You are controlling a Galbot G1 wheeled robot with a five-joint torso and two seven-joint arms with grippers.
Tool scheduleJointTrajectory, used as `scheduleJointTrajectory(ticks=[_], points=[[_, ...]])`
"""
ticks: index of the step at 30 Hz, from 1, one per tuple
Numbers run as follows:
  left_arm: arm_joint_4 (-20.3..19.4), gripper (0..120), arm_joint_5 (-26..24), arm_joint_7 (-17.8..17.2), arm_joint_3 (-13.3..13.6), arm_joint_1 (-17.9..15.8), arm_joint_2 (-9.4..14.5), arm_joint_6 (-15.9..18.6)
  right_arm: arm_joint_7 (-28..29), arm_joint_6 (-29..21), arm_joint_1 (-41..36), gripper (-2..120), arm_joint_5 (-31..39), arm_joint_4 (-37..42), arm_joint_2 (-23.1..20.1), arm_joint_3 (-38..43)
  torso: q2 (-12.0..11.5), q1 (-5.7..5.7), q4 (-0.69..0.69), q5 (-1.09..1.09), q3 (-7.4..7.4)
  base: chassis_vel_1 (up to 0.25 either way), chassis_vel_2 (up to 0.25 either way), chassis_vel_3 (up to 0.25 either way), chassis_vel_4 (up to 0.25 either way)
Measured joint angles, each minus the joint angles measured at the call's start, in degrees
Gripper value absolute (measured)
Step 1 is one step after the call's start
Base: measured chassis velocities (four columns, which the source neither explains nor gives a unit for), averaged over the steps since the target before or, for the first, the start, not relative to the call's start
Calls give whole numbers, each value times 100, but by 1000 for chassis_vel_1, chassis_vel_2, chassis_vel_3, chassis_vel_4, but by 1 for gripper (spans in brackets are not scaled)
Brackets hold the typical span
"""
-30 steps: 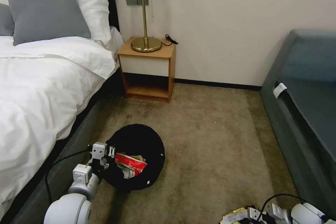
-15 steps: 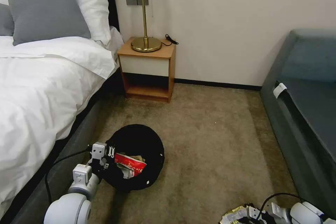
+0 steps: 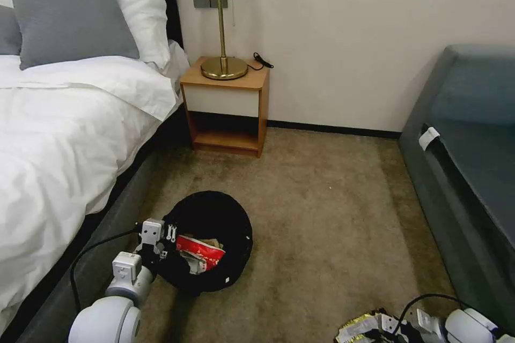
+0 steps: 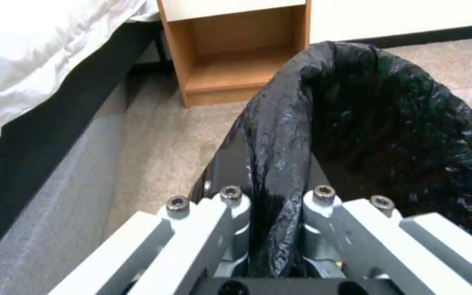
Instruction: Pick up the trash bin, then pick up the garbage on the floor and place it into the trash bin.
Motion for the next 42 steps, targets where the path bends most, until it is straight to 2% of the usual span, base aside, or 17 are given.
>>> scheduleJointTrajectory(ticks=[42], points=[[48, 6, 10, 59, 2, 11, -23, -67, -160, 80, -20, 0, 95, 89, 141, 473, 0, 0, 1, 0, 0, 0, 0, 0, 0]])
